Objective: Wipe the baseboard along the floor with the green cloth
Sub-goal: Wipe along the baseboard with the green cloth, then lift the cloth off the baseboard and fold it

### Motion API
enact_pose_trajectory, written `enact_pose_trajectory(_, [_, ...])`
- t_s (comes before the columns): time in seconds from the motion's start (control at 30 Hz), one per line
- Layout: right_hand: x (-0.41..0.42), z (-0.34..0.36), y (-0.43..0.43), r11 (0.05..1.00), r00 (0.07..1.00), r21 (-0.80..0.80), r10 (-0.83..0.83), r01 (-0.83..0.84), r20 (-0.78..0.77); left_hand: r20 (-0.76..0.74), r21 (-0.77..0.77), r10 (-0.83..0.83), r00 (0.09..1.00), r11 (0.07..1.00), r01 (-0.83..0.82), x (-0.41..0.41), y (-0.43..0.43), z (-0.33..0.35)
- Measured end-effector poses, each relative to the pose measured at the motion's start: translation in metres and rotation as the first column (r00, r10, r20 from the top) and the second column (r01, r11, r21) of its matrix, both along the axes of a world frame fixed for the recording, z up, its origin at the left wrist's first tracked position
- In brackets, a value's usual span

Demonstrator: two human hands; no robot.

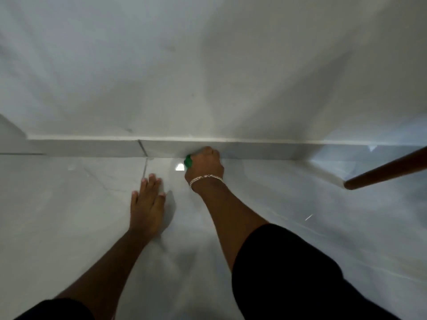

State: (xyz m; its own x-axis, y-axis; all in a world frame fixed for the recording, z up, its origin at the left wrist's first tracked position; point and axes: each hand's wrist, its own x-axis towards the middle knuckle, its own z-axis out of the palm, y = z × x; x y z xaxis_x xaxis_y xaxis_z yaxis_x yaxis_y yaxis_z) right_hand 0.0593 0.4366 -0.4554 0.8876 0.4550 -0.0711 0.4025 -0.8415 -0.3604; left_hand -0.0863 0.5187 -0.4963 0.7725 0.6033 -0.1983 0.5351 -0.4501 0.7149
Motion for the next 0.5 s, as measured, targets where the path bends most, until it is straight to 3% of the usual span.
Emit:
enact_pose_trajectory(0.03, [0.002,0.01,-0.011,0.999,1.0,0.039,0.008,-0.007,-0.022,0.001,-0.27,0.097,0.995,0.959,-0.093,0.003,-0.006,0.02])
enact_pose_trajectory(0.1, [-0.013,0.037,-0.028,0.983,0.997,0.185,0.02,-0.007,-0.071,-0.043,-0.715,0.22,0.975,0.675,-0.184,0.005,-0.018,0.063])
enact_pose_trajectory(0.17, [-0.044,0.074,-0.05,0.936,0.997,0.35,0.058,-0.035,-0.055,-0.072,-0.904,0.255,0.964,0.392,-0.171,-0.001,-0.039,0.112])
enact_pose_trajectory(0.23, [-0.077,0.124,-0.069,0.896,0.992,0.441,0.093,-0.047,-0.084,-0.08,-0.96,0.335,0.939,0.226,-0.163,-0.006,-0.061,0.165])
enact_pose_trajectory(0.37, [-0.113,0.251,-0.102,0.781,0.958,0.622,0.128,0.061,-0.255,-0.057,-0.962,0.409,0.911,0.22,-0.159,-0.018,-0.082,0.273])
enact_pose_trajectory(0.43, [-0.118,0.315,-0.121,0.683,0.939,0.683,-0.009,0.258,-0.345,-0.029,-0.974,0.362,0.932,0.198,-0.108,-0.025,-0.086,0.341])
enact_pose_trajectory(0.5, [-0.116,0.384,-0.142,0.633,0.815,0.574,-0.165,0.52,-0.555,-0.007,-0.988,0.32,0.947,0.146,-0.057,-0.031,-0.095,0.418])
